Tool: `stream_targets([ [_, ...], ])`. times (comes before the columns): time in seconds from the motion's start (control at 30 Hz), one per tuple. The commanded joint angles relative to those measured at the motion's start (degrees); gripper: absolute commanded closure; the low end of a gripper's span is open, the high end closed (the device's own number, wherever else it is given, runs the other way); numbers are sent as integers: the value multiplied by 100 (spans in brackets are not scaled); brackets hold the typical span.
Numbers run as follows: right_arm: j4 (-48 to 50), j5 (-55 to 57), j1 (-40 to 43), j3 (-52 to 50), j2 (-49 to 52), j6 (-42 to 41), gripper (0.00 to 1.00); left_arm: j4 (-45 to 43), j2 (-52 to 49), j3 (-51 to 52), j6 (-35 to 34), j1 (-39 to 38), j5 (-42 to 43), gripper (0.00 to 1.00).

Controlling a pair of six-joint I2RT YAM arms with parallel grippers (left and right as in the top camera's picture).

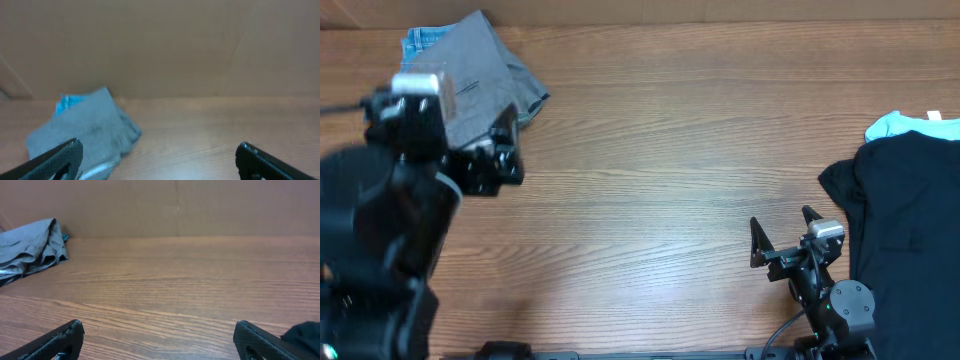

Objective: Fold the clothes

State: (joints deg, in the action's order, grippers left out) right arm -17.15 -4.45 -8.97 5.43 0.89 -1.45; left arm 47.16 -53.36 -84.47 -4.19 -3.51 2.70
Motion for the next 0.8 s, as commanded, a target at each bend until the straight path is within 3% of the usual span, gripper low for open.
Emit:
stream_targets([
  [0.0,37,37,37,-24,-66,-28,0,-529,859,1106,459,332,483,0],
  [0.53,37,37,37,-24,-66,-26,0,-3432,4505,6201,544,612,638,0],
  [0.77,37,37,37,-24,-66,-28,0,-3755,5320,7510,551,612,542,0],
])
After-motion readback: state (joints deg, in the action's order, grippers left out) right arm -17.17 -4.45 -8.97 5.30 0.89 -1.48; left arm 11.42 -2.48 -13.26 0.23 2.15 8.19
